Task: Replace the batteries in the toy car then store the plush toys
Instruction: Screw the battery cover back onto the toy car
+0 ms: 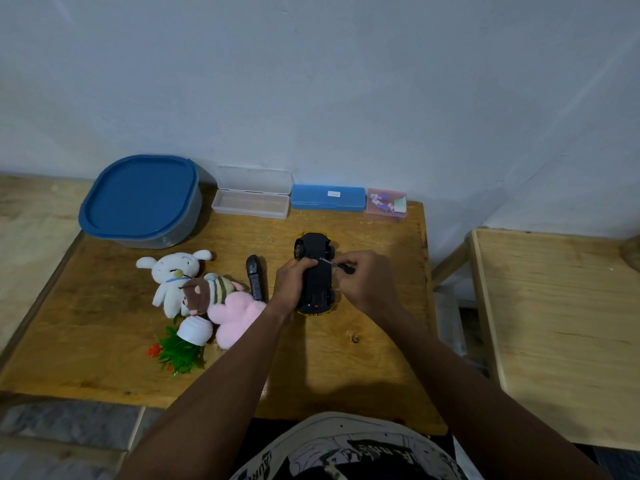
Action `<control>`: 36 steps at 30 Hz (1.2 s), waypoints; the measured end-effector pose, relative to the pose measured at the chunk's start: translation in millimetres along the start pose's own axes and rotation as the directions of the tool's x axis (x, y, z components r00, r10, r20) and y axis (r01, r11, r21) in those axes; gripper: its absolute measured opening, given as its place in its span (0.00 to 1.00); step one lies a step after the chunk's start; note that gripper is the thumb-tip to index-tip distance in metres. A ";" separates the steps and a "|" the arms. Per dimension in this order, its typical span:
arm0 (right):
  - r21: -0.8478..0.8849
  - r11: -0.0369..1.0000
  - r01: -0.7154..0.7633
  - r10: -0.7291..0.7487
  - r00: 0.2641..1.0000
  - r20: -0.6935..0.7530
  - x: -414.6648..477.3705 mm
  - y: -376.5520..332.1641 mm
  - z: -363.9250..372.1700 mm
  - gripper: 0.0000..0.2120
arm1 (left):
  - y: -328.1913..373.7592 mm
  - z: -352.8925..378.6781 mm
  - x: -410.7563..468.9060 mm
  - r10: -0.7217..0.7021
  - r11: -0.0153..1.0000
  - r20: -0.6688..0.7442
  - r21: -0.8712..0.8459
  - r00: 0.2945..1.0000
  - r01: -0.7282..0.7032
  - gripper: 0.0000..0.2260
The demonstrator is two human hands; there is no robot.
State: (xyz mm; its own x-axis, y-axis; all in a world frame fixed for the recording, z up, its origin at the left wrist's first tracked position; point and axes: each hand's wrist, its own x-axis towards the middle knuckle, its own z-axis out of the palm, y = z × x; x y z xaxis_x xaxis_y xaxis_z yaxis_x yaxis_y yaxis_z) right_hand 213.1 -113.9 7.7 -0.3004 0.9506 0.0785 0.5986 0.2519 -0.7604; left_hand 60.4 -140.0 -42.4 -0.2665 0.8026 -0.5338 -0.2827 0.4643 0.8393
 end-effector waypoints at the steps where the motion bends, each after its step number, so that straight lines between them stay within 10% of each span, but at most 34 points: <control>1: -0.007 1.000 -0.003 0.003 1.000 0.002 0.5 -0.3 -0.2 0.08 | 0.4 -0.2 -1.2 0.010 1.000 0.000 -0.003 1.000 -0.010 0.04; 17: -0.170 0.984 -0.046 0.051 0.998 0.025 14.9 7.0 -9.0 0.09 | 3.5 -8.3 -7.1 0.237 0.953 0.062 0.177 0.970 -0.244 0.09; 36: -0.319 0.944 0.087 -0.073 0.996 0.054 10.6 8.9 -17.6 0.08 | 8.0 -4.0 -8.9 0.205 0.973 0.021 0.106 0.979 -0.206 0.09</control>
State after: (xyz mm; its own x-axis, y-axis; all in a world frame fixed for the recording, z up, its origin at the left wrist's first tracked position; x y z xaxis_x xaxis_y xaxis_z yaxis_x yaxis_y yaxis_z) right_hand 228.3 -98.4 13.1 -0.3832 0.9183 0.0990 0.7758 0.3782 -0.5050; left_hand 56.8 -144.9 -31.3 -0.2995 0.8882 -0.3485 -0.1222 0.3265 0.9372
